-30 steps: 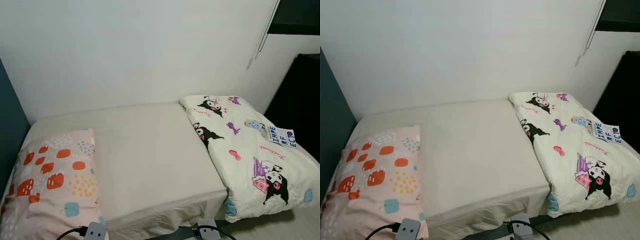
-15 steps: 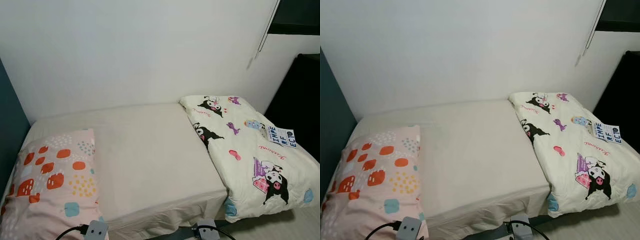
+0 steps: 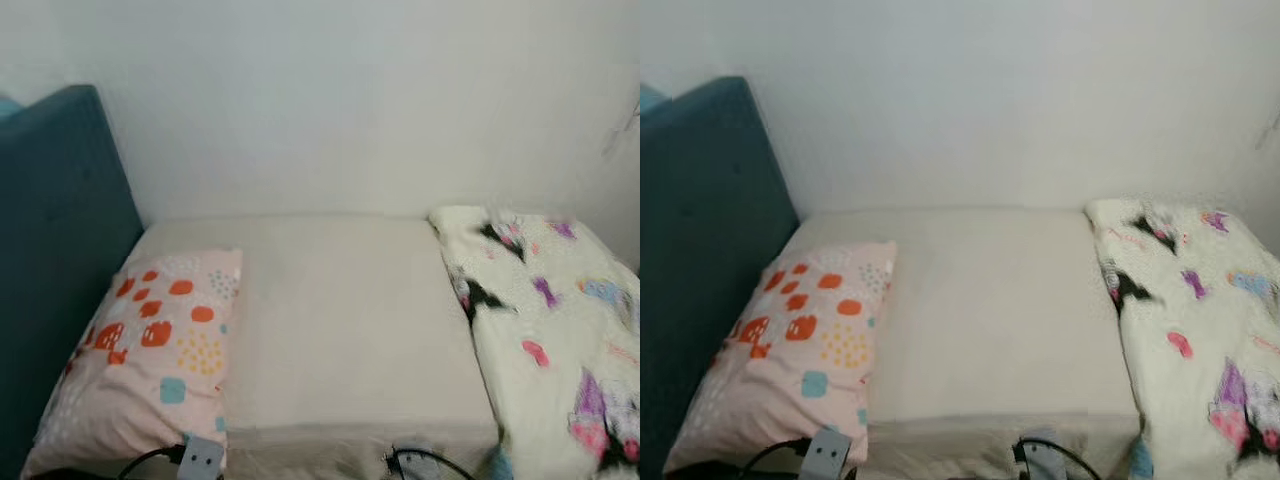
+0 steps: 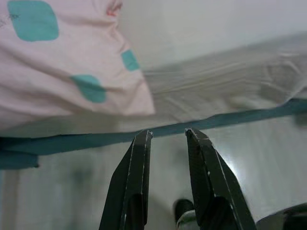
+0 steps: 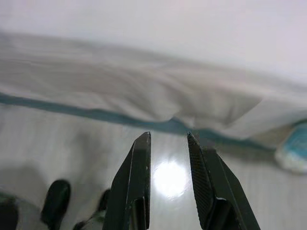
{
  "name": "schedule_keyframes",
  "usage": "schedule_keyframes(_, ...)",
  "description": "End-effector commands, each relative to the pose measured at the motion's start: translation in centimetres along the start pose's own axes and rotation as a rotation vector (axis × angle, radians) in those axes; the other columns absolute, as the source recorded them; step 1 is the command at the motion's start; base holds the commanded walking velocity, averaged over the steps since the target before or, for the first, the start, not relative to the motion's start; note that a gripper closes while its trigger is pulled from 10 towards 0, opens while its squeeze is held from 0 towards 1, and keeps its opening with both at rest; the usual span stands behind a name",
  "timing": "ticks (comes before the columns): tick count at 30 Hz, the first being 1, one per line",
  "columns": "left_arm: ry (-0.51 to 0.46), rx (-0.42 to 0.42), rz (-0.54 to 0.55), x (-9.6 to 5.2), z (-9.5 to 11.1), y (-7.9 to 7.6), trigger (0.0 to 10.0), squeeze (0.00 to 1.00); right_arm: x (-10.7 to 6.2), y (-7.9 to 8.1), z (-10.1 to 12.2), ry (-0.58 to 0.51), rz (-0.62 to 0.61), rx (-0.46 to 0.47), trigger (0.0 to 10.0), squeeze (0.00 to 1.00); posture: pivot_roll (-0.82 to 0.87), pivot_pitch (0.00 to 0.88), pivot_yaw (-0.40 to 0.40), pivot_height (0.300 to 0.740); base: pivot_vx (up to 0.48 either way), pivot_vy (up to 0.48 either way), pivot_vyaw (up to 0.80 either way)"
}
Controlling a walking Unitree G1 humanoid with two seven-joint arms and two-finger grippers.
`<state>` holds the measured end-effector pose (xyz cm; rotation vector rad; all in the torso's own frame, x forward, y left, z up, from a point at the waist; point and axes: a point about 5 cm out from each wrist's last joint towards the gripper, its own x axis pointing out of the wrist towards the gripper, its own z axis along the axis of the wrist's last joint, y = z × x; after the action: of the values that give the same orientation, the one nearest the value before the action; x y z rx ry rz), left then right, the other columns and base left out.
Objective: Clean up the room
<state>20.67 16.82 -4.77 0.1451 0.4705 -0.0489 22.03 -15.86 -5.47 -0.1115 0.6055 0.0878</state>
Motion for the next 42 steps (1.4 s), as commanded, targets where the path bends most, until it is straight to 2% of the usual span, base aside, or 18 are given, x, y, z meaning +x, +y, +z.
schedule_keyframes(1,0.020,-0.008,0.012,-0.13,-0.37,0.22,10.0,0.00,-0.44,0.08,-1.11,0.036,-0.010,0.025,10.0,0.00,0.04,0.088,-0.067,0.740,0.000,0.000,0.00)
schedule_keyframes(23,0.037,0.017,-0.014,-0.17,-0.58,0.16,10.0,0.00,-0.50,0.05,-1.33,0.049,-0.013,0.037,10.0,0.00,0.04,0.097,-0.067,0.740,0.000,0.000,0.00)
schedule_keyframes(29,0.033,-0.010,0.000,-0.15,-0.51,0.30,10.0,0.00,-0.50,0.02,-1.35,0.050,-0.012,0.035,10.0,0.00,0.04,0.098,-0.069,0.740,0.000,0.000,0.00)
schedule_keyframes(42,-0.004,-0.010,-0.015,0.08,0.16,0.11,10.0,0.00,-0.38,-0.09,-0.69,0.005,-0.008,0.038,10.0,0.00,0.04,0.101,-0.072,0.740,0.000,0.000,0.00)
